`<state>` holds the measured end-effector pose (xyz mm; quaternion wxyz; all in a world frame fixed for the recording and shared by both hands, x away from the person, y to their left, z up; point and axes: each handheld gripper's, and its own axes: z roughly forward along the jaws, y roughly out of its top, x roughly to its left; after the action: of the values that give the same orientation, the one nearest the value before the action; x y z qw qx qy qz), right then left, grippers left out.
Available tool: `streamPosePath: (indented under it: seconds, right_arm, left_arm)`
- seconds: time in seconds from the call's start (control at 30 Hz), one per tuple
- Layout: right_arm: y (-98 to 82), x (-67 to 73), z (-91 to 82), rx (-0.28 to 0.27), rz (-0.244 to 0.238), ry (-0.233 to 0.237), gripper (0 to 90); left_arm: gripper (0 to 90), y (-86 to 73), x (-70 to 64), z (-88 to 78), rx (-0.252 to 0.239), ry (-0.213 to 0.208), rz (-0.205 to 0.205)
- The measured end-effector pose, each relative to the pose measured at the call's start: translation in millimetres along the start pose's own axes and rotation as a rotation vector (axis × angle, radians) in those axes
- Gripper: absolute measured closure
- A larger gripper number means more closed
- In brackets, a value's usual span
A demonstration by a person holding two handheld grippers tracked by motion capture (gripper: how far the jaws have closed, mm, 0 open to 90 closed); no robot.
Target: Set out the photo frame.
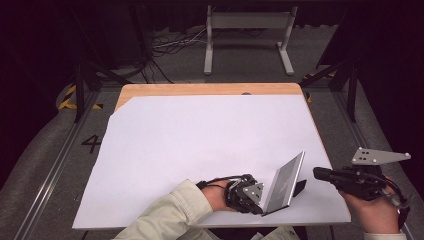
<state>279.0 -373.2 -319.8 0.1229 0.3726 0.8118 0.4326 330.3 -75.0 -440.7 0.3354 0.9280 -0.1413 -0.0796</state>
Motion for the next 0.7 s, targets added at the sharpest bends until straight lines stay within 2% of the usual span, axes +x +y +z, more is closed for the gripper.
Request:
streamPosePath:
  seconds: [0.1, 0.23, 0.47, 0.7]
  right_arm:
    - [0.3, 0.8, -0.6, -0.005, 0.000, -0.007, 84.5]
    - [1.0, 2.8, -1.7, -0.014, 0.038, -0.009, 81.7]
    - [2.8, 5.2, -2.1, -0.020, 0.072, -0.007, 75.6]
    - [3.4, 6.8, -1.8, 0.001, 0.063, -0.023, 78.7]
  left_arm:
    - [90.0, 0.2, 0.0, 1.7, -0.015, 0.001, 0.008]
    - [89.9, 0.9, -1.2, 2.8, -0.016, 0.012, 0.015]
    - [90.0, 1.8, -2.3, 4.2, -0.021, 0.018, 0.017]
    - [89.9, 0.4, -2.4, 4.4, -0.034, 0.013, 0.007]
